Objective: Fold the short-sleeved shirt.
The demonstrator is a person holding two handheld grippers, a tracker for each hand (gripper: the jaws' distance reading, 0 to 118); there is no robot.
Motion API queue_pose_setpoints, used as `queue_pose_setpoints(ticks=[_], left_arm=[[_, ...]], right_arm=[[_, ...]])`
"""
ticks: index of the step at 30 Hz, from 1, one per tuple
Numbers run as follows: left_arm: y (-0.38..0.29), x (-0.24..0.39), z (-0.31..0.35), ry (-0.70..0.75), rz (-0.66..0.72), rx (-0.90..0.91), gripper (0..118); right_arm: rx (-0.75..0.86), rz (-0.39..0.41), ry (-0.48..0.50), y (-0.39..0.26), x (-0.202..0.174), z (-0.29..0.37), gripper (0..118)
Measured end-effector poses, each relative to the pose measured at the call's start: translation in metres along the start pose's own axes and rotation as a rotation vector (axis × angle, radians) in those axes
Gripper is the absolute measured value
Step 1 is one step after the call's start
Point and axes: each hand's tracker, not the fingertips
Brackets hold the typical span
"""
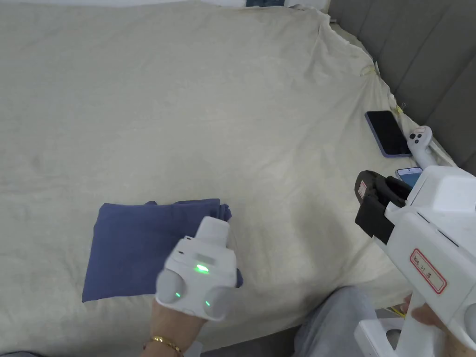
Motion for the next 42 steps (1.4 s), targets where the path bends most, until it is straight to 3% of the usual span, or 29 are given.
queue_pose_setpoints(ticks=[3,6,13,18,21,24,30,34,35,37,38,40,42], left_arm=[[0.028,-0.042,0.028,-0.176,0.338,0.077,0],[0.049,-0.082,0.076,-0.165,0.465,0.273,0],[0.044,-0.141,0.178,0.197,0.374,0.591,0],[0.023,-0.147,0.21,0.371,0.24,0.608,0],[0.011,-0.146,0.217,0.398,0.193,0.591,0],[0.001,-0.147,0.219,0.399,0.19,0.568,0],[-0.011,-0.157,0.215,0.398,0.221,0.521,0],[-0.015,-0.165,0.21,0.353,0.257,0.486,0],[-0.014,-0.168,0.208,0.321,0.262,0.475,3],[-0.012,-0.178,0.203,0.226,0.313,0.461,24],[-0.01,-0.184,0.201,0.157,0.344,0.458,57],[-0.002,-0.2,0.19,0.029,0.408,0.403,112],[0.006,-0.215,0.174,-0.118,0.429,0.33,118]], right_arm=[[0.011,0.016,0.02,0.005,-0.006,-0.001,0],[0.026,0.028,0.049,0.011,-0.015,-0.005,0],[0.065,0.033,0.166,0.018,-0.067,-0.031,0],[0.06,0.03,0.251,-0.006,-0.129,-0.069,0],[0.039,0.043,0.285,-0.04,-0.162,-0.095,0],[-0.1,0.042,0.273,-0.084,-0.19,-0.123,0],[-0.292,0.135,0.244,-0.155,-0.221,-0.151,0],[-0.245,0.196,0.223,-0.174,-0.225,-0.15,0],[-0.259,0.218,0.22,-0.172,-0.227,-0.15,0],[-0.271,0.201,0.224,-0.171,-0.225,-0.153,0],[-0.275,0.188,0.227,-0.171,-0.224,-0.153,0],[-0.28,0.171,0.229,-0.171,-0.223,-0.153,0],[-0.288,0.174,0.229,-0.169,-0.223,-0.154,0]])
